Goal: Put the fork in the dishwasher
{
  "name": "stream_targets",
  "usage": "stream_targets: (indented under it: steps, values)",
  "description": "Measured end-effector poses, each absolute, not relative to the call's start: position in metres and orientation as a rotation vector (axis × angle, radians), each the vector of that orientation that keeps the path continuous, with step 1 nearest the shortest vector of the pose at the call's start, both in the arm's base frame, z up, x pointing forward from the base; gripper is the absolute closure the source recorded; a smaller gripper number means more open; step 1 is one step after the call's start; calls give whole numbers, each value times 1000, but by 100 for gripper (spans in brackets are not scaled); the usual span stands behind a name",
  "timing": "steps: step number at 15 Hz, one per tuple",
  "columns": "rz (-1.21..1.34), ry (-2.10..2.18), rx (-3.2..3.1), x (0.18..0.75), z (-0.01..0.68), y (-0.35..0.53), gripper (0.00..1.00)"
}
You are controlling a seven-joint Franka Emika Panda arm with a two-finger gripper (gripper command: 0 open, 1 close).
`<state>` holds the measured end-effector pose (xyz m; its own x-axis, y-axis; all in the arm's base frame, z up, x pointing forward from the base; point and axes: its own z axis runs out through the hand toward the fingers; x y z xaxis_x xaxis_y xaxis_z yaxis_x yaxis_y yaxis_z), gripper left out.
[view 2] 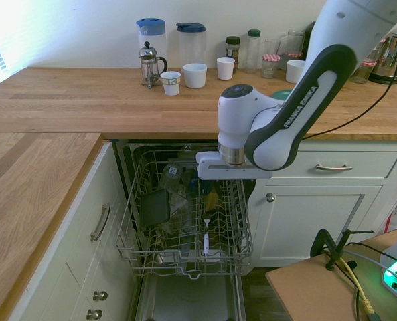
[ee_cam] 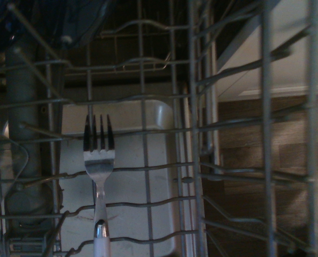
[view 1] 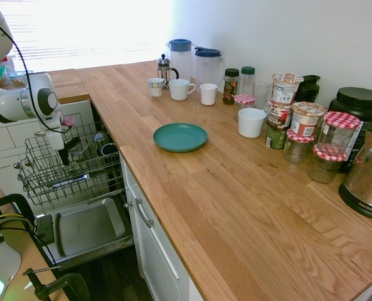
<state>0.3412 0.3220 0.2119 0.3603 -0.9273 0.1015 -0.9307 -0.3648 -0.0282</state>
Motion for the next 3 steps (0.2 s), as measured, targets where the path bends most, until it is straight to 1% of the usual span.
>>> stream_targets:
  steps: [3]
  values:
    - [198, -1772, 2538, 327, 255, 314, 0]
